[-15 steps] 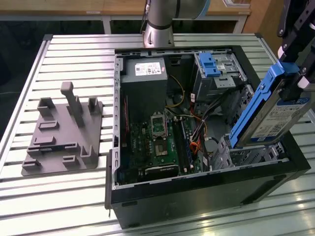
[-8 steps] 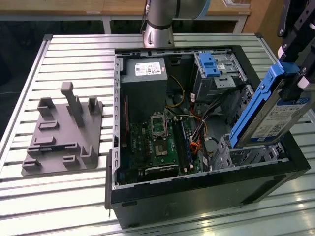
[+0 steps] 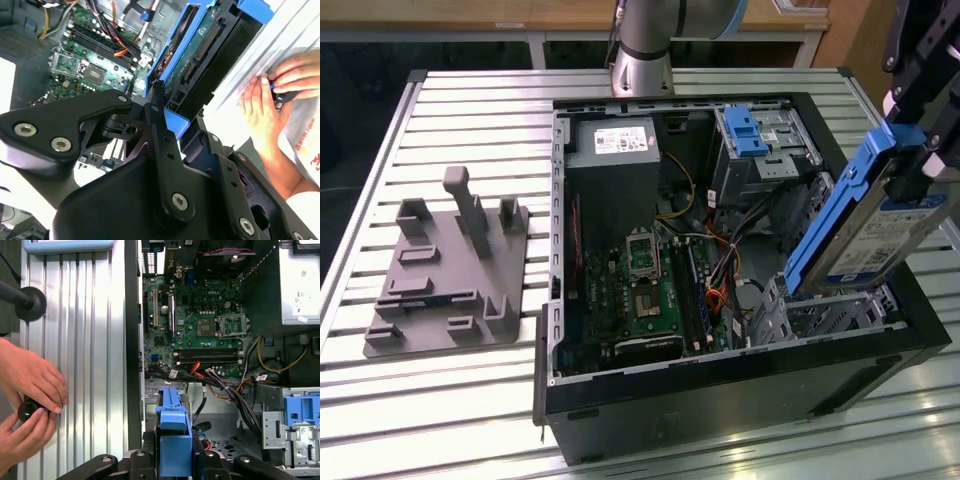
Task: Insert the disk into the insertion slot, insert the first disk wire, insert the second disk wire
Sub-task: 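Insert the disk into the insertion slot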
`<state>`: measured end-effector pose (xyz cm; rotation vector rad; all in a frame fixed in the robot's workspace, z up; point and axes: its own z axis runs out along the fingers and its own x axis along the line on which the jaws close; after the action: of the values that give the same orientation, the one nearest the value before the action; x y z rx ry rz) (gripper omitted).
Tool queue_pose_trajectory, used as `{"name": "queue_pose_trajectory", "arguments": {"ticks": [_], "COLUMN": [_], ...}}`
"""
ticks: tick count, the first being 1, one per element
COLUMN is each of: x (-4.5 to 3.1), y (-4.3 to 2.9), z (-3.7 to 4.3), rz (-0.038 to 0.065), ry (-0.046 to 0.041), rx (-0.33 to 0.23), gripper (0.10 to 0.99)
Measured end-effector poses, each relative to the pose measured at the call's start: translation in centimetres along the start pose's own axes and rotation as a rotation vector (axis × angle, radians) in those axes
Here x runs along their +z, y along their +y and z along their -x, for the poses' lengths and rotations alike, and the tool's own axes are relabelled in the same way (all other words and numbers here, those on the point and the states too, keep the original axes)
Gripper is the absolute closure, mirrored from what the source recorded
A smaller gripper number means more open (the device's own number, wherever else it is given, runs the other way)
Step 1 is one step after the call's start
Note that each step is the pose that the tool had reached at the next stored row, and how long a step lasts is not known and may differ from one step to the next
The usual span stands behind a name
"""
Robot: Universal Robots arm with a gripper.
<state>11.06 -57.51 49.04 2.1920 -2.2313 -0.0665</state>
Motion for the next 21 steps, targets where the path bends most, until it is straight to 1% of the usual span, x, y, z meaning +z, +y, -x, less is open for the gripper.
{"name": "queue_pose_trajectory", "arguments": {"ticks": [2, 4, 5, 6, 16, 21], "x": [0.0, -0.01, 0.0, 0.0, 0.0, 0.04], "y": [0.0, 0.0, 0.0, -0.01, -0.02, -0.05], "z": [-0.06, -0.17, -0.23, -0.27, -0.27, -0.28], "rz": [0.0, 0.0, 0.0, 0.0, 0.0, -0.005], "ry": [-0.0157, -0.0361, -0.0438, -0.048, -0.0489, -0.0491], "rx": [-0.001, -0.001, -0.002, -0.002, -0.002, -0.002], "gripper": [0.722, 0.722, 0.722, 0.722, 0.722, 0.722]}}
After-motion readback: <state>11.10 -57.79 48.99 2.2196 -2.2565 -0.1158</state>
